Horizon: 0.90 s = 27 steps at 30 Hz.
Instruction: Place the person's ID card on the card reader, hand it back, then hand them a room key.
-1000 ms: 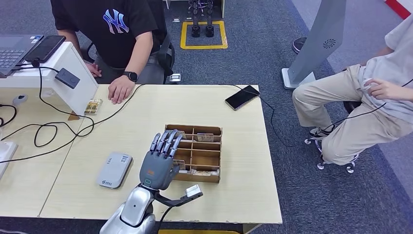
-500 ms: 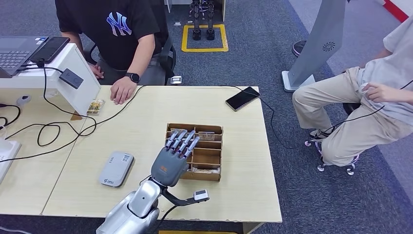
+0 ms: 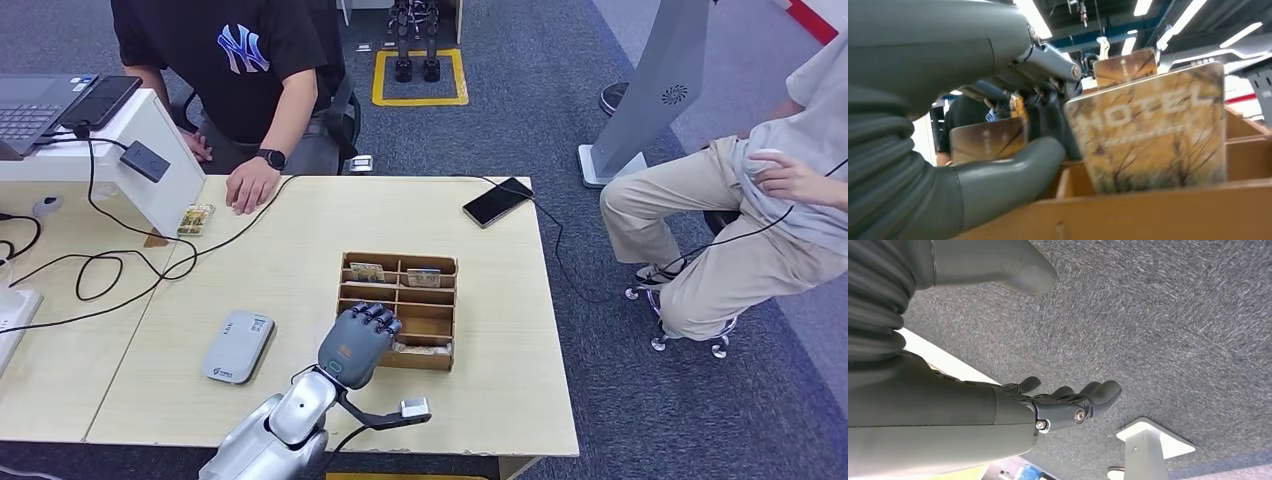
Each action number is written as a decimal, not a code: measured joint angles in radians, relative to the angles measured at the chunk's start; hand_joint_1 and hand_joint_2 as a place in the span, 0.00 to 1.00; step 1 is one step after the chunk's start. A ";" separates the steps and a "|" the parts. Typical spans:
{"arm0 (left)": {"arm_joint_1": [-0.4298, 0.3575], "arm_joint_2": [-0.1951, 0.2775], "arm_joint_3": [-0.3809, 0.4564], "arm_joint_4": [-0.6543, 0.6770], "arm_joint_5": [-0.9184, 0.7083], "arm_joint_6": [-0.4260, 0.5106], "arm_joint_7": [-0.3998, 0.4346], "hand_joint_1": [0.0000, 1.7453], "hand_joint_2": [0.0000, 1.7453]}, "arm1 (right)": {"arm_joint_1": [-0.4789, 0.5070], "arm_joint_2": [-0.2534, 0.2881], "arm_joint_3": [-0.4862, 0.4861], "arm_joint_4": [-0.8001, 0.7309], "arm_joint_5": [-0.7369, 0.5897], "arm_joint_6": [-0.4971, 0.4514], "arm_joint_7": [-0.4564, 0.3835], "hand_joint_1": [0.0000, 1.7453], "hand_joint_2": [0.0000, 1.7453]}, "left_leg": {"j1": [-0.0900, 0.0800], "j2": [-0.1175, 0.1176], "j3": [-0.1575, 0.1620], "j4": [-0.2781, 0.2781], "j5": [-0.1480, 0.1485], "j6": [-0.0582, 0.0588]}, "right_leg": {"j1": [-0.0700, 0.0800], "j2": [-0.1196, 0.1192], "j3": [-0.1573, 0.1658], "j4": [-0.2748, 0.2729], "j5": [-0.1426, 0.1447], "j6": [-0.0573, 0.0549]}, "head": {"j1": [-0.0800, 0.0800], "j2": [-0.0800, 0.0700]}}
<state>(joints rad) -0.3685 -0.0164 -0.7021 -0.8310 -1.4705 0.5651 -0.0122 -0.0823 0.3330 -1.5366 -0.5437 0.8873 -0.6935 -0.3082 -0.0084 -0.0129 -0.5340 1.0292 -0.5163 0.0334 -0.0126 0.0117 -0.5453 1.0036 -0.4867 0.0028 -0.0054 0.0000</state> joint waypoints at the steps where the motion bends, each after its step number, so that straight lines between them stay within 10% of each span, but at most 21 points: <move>1: -0.001 0.000 -0.001 0.002 0.000 -0.001 0.000 1.00 1.00 | 0.000 0.000 0.000 0.000 0.000 0.000 0.000 0.00 1.00 | 0.000 0.000 0.000 0.000 0.000 0.000 | 0.000 0.000 0.000 0.000 0.000 0.000 | 0.000 0.000; 2: -0.002 -0.001 -0.002 0.003 0.000 -0.002 0.000 1.00 1.00 | 0.000 0.000 0.000 0.001 0.000 0.000 0.000 0.00 1.00 | 0.000 0.001 0.000 0.000 0.000 0.000 | 0.000 0.001 0.000 0.000 0.000 0.000 | 0.000 0.000; 6: -0.004 -0.002 -0.003 0.007 0.000 0.001 0.005 0.00 1.00 | 0.000 0.000 0.000 0.001 0.000 0.000 -0.003 0.00 1.00 | 0.000 0.001 0.000 0.000 0.000 0.000 | 0.000 0.001 -0.001 0.000 0.000 0.000 | 0.000 0.000; 27: 0.212 -0.046 0.179 -0.271 0.053 0.139 -0.152 0.00 1.00 | 0.000 0.000 0.000 0.001 -0.083 0.000 0.015 0.00 1.00 | 0.000 0.001 -0.005 -0.001 -0.001 0.000 | 0.000 0.001 -0.006 0.000 -0.001 0.000 | 0.000 0.000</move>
<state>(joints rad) -0.1561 -0.0623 -0.5230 -1.1024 -1.4174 0.7038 -0.1647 -0.0824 0.3330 -1.5366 -0.5430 0.8042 -0.6935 -0.2928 -0.0085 -0.0123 -0.5390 1.0287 -0.5169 0.0337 -0.0127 0.0129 -0.5514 1.0036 -0.4877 0.0026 -0.0056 0.0000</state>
